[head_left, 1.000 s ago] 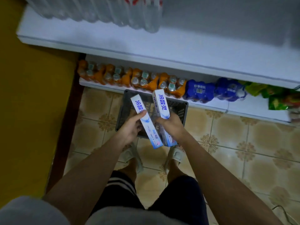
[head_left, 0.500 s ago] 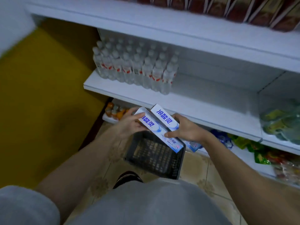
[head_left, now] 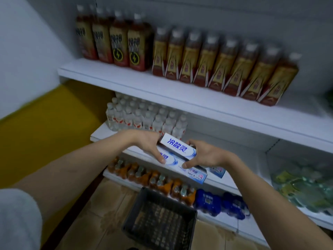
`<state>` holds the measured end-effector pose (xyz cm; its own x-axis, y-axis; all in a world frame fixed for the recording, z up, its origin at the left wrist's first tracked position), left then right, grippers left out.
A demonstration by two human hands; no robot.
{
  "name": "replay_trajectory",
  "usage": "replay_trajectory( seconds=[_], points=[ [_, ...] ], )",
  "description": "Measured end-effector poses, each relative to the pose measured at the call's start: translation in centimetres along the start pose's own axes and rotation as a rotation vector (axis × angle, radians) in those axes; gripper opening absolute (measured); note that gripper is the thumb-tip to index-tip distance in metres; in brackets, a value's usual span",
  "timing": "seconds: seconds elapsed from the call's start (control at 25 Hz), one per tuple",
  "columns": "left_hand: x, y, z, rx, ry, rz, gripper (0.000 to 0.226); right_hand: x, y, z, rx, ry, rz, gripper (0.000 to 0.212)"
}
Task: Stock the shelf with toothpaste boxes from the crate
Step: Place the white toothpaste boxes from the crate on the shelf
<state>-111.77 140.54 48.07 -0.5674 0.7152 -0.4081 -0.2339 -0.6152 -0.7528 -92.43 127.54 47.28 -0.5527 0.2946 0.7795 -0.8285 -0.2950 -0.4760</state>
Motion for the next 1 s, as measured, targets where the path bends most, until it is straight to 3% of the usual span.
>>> replay_trajectory(
  seconds=[0.16,0.36,0.68,0.92,1.0],
  points=[
    [1.2,-3.5,0.5,-0.162,0.02,-0.043,0.07,2.6,-3.6,0.8,-0.145,-0.057,0.059,0.051],
    [1.8,-15.2,4.7,-0.347,0.037,-0.08,0.04,10.9,-12.7,3.4,-0.39,-0.172,0.162,0.05],
    [-0.4,-30.9,15.3,-0.554,0.128,-0.06,0.047,24.3,-19.7,10.5,-0.551,-0.342,0.293,0.045],
    [-2.6,-38.0,20.0,-0.608,0.217,-0.066,0.078,30.9,-21.5,14.7,-0.698,-0.316,0.312,0.038],
    [-3.3,-39.6,20.8,-0.605,0.245,-0.08,0.083,32.5,-22.0,16.1,-0.766,-0.272,0.297,0.048]
  ],
)
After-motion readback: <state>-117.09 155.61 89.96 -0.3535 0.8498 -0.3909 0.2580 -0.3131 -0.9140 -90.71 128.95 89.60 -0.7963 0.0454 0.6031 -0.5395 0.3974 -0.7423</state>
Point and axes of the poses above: each hand's wrist, its own z-axis away from the middle knuckle, its own y-axis out of the palm, x = y × z, the point moved 1 cm from there along -z, towards the middle knuckle, and after that the axes turned 12 degrees about -z, right-handed, at the moved point
